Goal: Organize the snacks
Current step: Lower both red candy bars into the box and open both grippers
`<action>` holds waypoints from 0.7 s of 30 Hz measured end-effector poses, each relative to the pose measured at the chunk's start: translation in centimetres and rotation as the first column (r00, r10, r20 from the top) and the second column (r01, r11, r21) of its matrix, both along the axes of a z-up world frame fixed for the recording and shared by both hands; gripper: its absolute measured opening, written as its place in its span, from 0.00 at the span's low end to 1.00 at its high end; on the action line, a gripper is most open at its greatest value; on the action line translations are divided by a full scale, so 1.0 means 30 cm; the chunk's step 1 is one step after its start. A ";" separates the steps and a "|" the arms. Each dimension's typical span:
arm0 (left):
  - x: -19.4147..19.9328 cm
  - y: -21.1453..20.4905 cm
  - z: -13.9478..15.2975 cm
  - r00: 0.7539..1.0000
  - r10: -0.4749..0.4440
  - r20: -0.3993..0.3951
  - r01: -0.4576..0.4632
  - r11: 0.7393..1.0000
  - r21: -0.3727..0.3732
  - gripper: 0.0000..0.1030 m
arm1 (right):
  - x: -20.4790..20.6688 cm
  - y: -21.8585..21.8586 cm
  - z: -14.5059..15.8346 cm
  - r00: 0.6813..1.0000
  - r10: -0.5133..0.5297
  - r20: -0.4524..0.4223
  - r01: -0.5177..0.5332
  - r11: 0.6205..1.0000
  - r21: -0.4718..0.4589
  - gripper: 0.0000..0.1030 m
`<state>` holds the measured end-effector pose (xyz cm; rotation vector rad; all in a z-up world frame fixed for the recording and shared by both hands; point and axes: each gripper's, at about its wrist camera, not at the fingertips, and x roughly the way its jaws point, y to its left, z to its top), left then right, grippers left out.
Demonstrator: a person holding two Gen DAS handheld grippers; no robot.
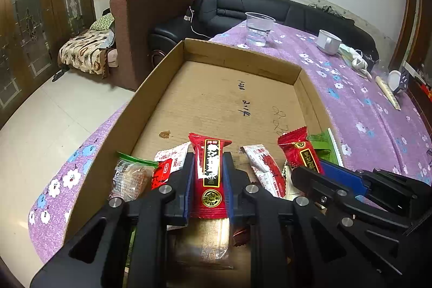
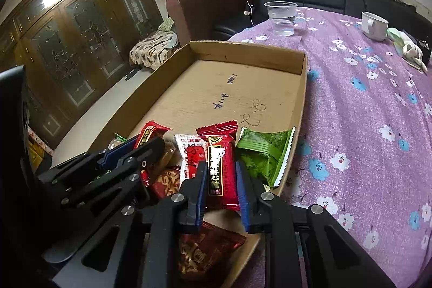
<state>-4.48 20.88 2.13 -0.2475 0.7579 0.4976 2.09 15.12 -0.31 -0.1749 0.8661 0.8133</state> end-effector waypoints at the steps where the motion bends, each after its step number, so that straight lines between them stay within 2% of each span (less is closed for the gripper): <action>1: 0.002 -0.001 0.000 1.000 0.001 -0.003 -0.001 1.000 0.005 0.17 | 0.004 -0.005 -0.003 1.000 0.001 -0.005 -0.001 1.000 0.008 0.20; 6: 0.006 -0.004 -0.001 1.000 0.004 -0.008 -0.004 1.000 0.011 0.17 | 0.020 -0.026 -0.003 0.999 -0.011 -0.036 0.013 0.999 0.044 0.20; 21: 0.002 -0.005 -0.001 1.000 0.007 -0.010 -0.006 1.000 0.019 0.17 | 0.021 -0.028 -0.006 1.000 -0.022 0.004 0.022 0.999 0.043 0.22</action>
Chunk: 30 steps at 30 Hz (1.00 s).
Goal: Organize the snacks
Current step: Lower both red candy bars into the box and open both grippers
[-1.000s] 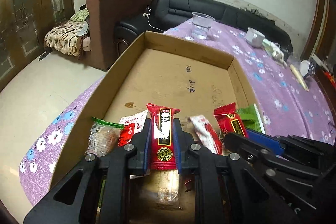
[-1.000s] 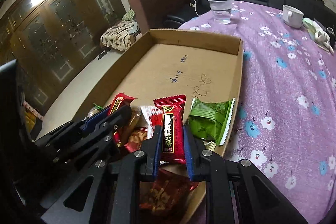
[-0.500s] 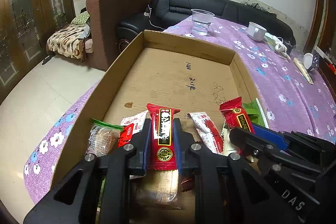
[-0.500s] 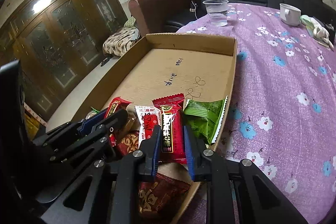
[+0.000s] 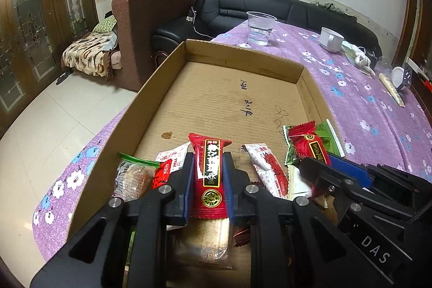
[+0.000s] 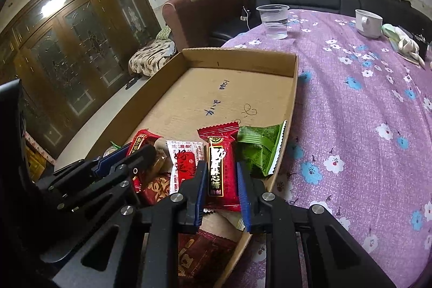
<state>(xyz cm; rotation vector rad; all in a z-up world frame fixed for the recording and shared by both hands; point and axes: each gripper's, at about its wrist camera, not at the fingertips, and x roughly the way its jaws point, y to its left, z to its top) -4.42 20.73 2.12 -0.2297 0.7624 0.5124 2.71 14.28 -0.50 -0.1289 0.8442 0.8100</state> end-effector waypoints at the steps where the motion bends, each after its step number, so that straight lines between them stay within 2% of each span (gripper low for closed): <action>1: 0.000 0.000 0.000 1.000 0.000 0.000 0.000 1.000 0.000 0.17 | -0.005 0.000 0.000 1.000 0.003 0.003 -0.003 1.000 -0.002 0.23; 4: 0.001 -0.001 0.000 1.000 0.001 -0.001 -0.001 1.000 0.001 0.18 | -0.016 0.008 0.002 1.000 0.023 0.009 -0.023 1.000 -0.005 0.32; 11: -0.016 0.012 0.002 1.000 0.012 0.008 -0.012 1.000 -0.008 0.19 | -0.030 0.006 0.013 0.999 0.028 0.029 -0.028 1.000 -0.009 0.36; 14: -0.019 0.018 0.003 1.000 0.017 0.013 -0.017 1.000 -0.014 0.22 | -0.032 -0.007 0.025 0.999 0.012 0.045 -0.012 1.000 0.003 0.45; 17: -0.031 0.020 0.007 0.999 0.016 0.030 -0.015 1.000 -0.023 0.30 | -0.027 -0.028 0.040 0.999 0.001 0.047 -0.002 1.000 0.031 0.51; 20: -0.046 0.016 0.017 0.999 0.019 0.051 -0.019 1.000 -0.012 0.52 | -0.026 -0.055 0.061 0.998 -0.026 0.055 0.023 0.998 0.054 0.54; 21: -0.051 0.015 0.020 0.998 0.019 0.059 -0.018 1.000 -0.011 0.62 | -0.027 -0.066 0.069 0.998 -0.038 0.059 0.035 0.998 0.060 0.59; 22: -0.060 0.014 0.025 0.997 0.015 0.073 -0.014 1.000 -0.011 0.72 | -0.026 -0.078 0.078 0.997 -0.052 0.061 0.048 0.997 0.067 0.67; 24: -0.073 0.008 0.036 0.995 0.009 0.099 -0.010 1.000 0.001 0.83 | -0.026 -0.108 0.097 0.995 -0.074 0.061 0.069 0.994 0.083 0.78; 26: -0.087 -0.001 0.045 0.993 -0.001 0.119 -0.001 1.000 0.013 0.83 | -0.036 -0.144 0.117 0.993 -0.091 0.075 0.084 0.992 0.094 0.80; 30: -0.099 -0.031 0.044 0.994 -0.037 0.107 0.036 0.999 0.015 0.83 | -0.079 -0.200 0.138 0.987 -0.103 0.121 0.096 0.994 0.058 0.84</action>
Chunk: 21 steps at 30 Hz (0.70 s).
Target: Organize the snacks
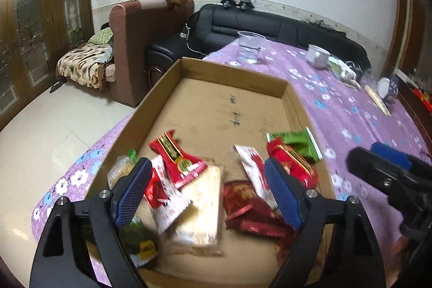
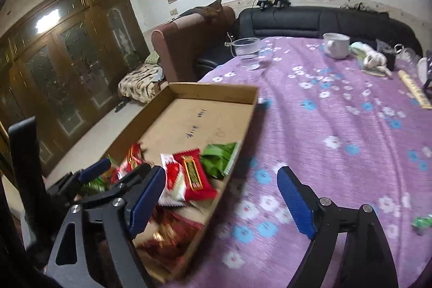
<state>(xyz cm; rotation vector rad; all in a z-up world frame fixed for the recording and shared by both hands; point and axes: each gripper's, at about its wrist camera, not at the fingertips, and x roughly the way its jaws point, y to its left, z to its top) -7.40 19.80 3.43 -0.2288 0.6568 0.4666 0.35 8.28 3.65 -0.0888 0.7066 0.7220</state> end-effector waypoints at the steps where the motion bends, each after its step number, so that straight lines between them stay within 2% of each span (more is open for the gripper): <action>1: -0.009 -0.009 0.002 1.000 -0.005 0.008 0.005 1.000 0.004 0.83 | -0.015 -0.017 0.003 1.000 -0.002 0.015 0.002 1.000 -0.012 0.85; 6: -0.050 -0.054 0.020 0.999 -0.014 0.038 0.013 1.000 0.028 0.83 | -0.073 -0.113 0.011 0.995 -0.020 0.102 0.025 0.999 -0.047 0.86; 11: -0.027 -0.098 0.029 1.000 -0.019 0.010 0.019 0.999 0.045 0.83 | -0.065 -0.178 0.013 0.996 -0.042 0.074 0.044 0.999 -0.018 0.86; 16: -0.026 -0.141 0.050 1.000 -0.023 0.002 0.022 0.995 0.092 0.83 | -0.078 -0.223 0.021 0.995 -0.058 0.084 0.057 0.998 0.015 0.86; 21: -0.025 -0.153 0.062 1.000 -0.013 -0.014 0.014 0.995 0.095 0.83 | -0.088 -0.247 0.020 0.995 -0.061 0.085 0.057 0.997 0.043 0.86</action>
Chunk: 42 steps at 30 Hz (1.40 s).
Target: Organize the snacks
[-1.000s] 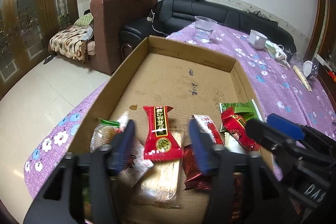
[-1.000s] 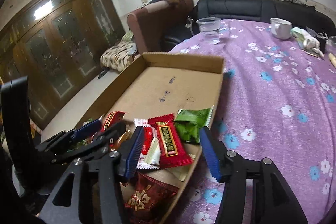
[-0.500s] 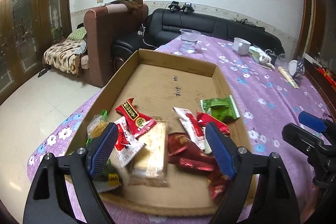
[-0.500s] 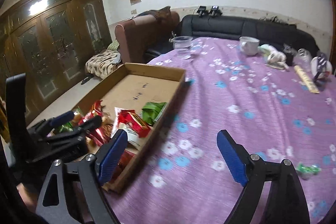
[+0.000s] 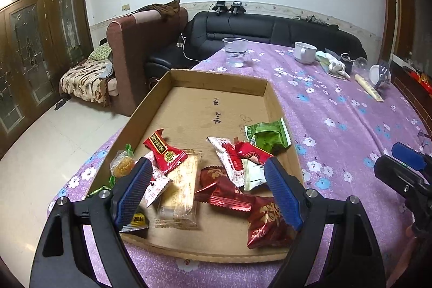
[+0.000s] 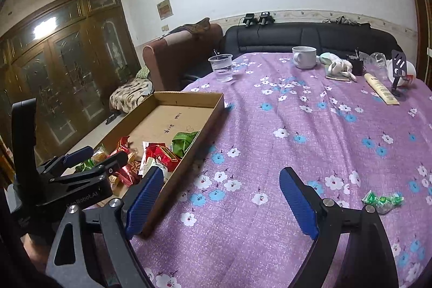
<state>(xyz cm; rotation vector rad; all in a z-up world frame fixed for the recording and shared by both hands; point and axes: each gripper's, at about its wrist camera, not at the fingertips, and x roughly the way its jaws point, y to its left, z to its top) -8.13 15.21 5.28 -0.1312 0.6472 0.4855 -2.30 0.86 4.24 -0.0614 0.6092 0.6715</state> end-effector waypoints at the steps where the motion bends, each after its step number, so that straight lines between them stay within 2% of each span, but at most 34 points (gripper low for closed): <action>1: -0.001 -0.001 0.003 1.000 0.003 -0.002 -0.003 1.000 0.001 0.83 | 0.000 -0.004 -0.001 1.000 -0.001 0.002 0.001 1.000 0.003 0.86; 12: -0.006 -0.014 0.026 0.997 0.042 -0.060 -0.037 0.996 0.078 0.83 | -0.003 -0.021 -0.002 1.000 -0.004 -0.003 0.004 1.000 0.020 0.86; 16: 0.005 -0.016 0.025 0.988 0.086 -0.129 -0.067 0.988 0.139 0.83 | -0.012 -0.019 -0.003 1.000 -0.001 0.002 0.001 1.000 0.014 0.86; 18: -0.003 -0.016 0.022 0.988 0.097 -0.118 -0.076 0.983 0.167 0.83 | -0.011 -0.012 -0.006 1.000 0.006 -0.005 -0.006 1.000 0.008 0.86; 28: -0.001 -0.019 -0.033 0.987 0.085 -0.135 -0.068 0.990 0.126 0.83 | -0.036 0.025 -0.017 0.999 0.027 0.019 -0.026 0.999 -0.046 0.86; 37: -0.009 -0.011 -0.068 0.981 0.113 -0.160 -0.089 0.984 0.154 0.83 | -0.065 0.065 -0.031 0.997 0.065 0.051 -0.060 0.993 -0.100 0.86; 42: -0.011 -0.004 -0.074 0.981 0.112 -0.161 -0.089 0.986 0.144 0.83 | -0.060 0.070 -0.036 0.997 0.066 0.048 -0.060 0.992 -0.110 0.86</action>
